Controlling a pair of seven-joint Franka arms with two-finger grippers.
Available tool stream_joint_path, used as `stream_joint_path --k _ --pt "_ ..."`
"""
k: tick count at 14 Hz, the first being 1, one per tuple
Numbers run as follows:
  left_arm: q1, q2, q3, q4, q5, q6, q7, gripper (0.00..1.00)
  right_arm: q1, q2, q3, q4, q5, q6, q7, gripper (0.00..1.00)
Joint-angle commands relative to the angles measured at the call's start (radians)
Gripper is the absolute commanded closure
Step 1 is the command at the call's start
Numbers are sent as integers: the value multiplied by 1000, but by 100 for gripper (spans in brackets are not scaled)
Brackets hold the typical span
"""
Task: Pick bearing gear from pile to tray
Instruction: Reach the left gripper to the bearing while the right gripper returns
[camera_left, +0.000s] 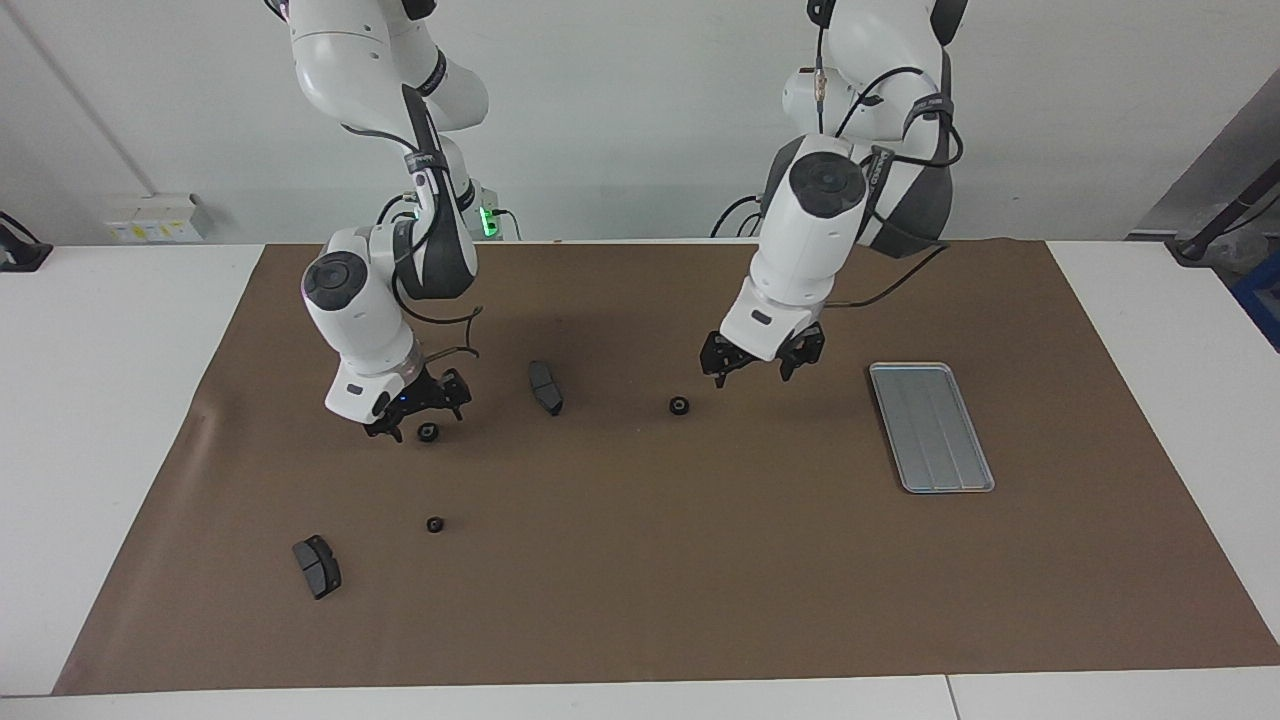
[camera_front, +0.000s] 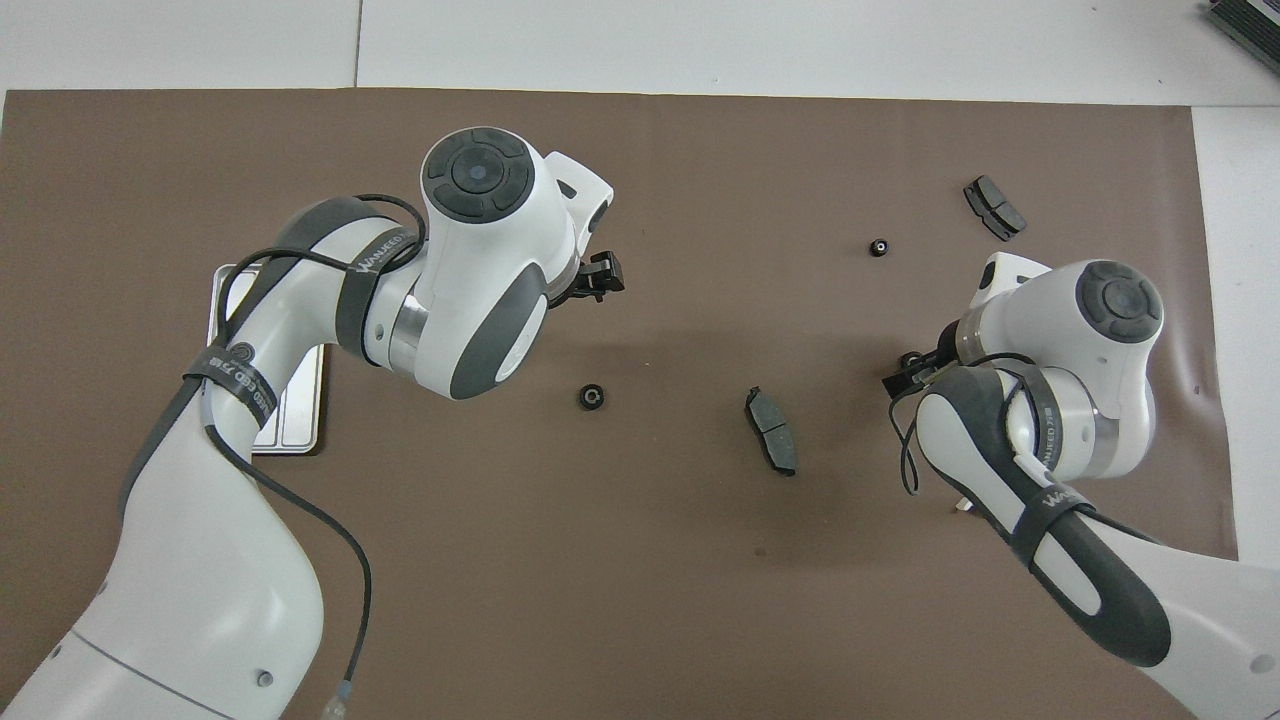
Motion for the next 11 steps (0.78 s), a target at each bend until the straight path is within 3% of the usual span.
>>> stream_joint_path --k 1,4,8,11 --pt "-47 -26 18 -108 27 91 -41 0 -18 -38 18 -46 -10 19 -19 17" --pt "-79 -55 18 -242 27 207 -120 0 -18 -38 18 -46 -10 22 -19 35" --pt "-98 -78 18 -305 29 206 -171 0 -18 -29 18 -64 -10 64 -15 39" --pt "-110 -91 18 -330 29 211 -192 10 -17 -29 18 -64 -10 64 -10 45"
